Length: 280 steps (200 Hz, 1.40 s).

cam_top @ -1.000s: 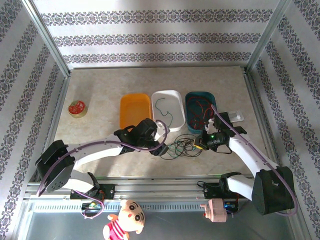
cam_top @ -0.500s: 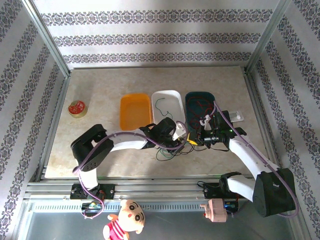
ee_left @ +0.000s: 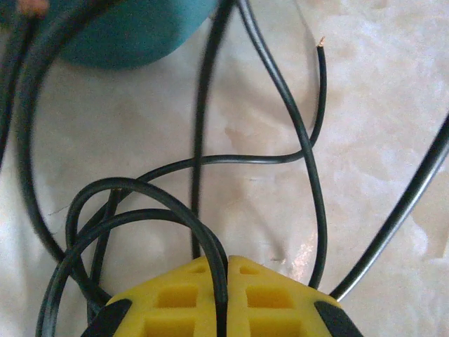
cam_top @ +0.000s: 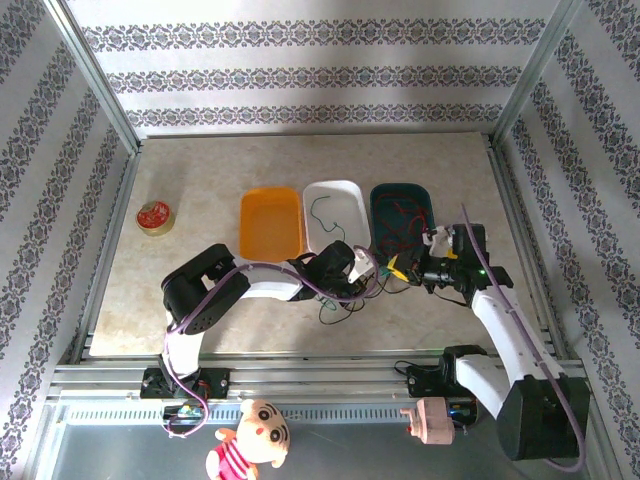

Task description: Untangle the cables

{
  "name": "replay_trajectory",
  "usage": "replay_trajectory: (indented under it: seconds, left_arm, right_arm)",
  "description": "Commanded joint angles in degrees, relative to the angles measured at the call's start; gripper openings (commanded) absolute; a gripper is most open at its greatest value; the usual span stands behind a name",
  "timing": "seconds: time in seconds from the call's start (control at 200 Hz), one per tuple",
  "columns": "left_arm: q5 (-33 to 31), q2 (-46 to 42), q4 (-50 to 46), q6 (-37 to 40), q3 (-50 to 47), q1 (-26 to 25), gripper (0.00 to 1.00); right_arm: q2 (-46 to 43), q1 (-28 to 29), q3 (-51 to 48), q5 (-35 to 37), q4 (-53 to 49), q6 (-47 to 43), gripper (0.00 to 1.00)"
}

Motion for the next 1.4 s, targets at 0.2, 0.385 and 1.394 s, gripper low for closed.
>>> replay_trajectory:
  seconds: [0.2, 0.385, 1.394]
  left_arm:
    - [-0.8, 1.0, -2.9, -1.7, -5.4, 0.4, 0.0]
    - [-1.0, -0.3, -2.5, -3.1, -9.9, 0.6, 0.0]
    - [-1.5, -4.7, -0.4, -3.4, -15.9, 0.6, 0.0]
  right_arm:
    - [-0.9, -5.4, 4.9, -0.9, -0.2, 3.4, 0.02]
    - [-2.4, -6.1, 9.5, 12.6, -9.1, -1.5, 0.02]
    - [-13.7, -9.5, 19.7, 64.6, -24.4, -2.4, 0.02]
